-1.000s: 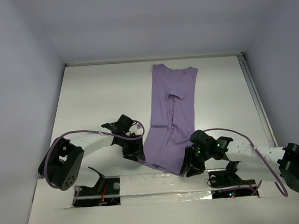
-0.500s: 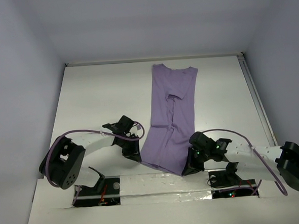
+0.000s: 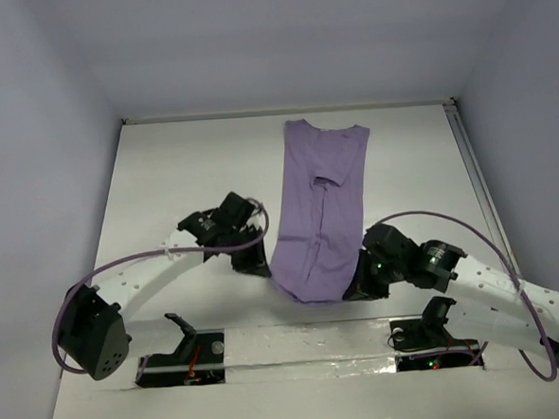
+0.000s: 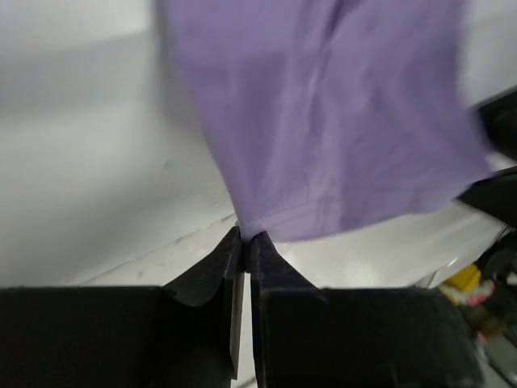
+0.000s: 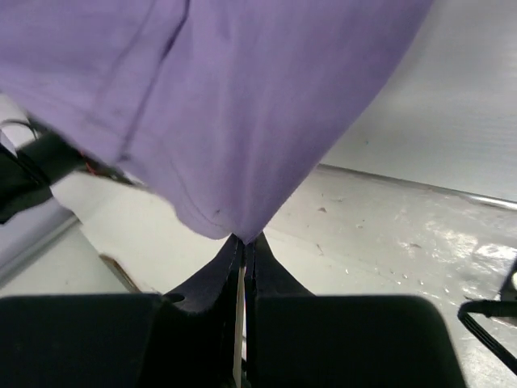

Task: Fold and stack the t-shirts
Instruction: Fold the folded rectangular tshirt in 1/3 of the way

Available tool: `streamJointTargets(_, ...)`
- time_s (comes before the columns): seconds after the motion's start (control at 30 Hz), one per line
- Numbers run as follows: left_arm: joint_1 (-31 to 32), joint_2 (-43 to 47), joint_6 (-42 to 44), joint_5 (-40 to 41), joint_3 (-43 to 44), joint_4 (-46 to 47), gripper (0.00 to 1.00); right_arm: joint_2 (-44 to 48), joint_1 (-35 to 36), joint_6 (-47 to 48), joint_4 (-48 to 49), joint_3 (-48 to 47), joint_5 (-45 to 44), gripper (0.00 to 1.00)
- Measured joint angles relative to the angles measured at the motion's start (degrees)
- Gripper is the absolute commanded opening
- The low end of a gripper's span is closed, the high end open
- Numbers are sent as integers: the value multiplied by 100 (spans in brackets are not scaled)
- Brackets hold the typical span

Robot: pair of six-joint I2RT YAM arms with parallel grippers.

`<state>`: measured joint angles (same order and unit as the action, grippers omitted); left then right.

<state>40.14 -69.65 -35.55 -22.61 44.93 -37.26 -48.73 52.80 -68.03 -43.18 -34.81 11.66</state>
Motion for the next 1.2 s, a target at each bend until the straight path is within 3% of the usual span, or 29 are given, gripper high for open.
streamJointTargets(0.2, -11, -560, -120, 750, 2015, -7, 0, -232, -918, 778, -710, -946, -931, 0)
streamJointTargets(0.53, -284, -2396, 94, 1652, 3626, 170, 0, -1414, -3126, 2710, -177, -1788, -1281, 0)
streamJointTargets(0.73, -555, -3637, 372, 1958, 4712, 442, 0, -2540, -3692, 3392, 730, -2065, -1117, 0)
streamJointTargets(1.2, -999, -5381, 920, 2103, 6417, 503, 0, -4588, -4236, 3875, 1801, -3224, -844, 0)
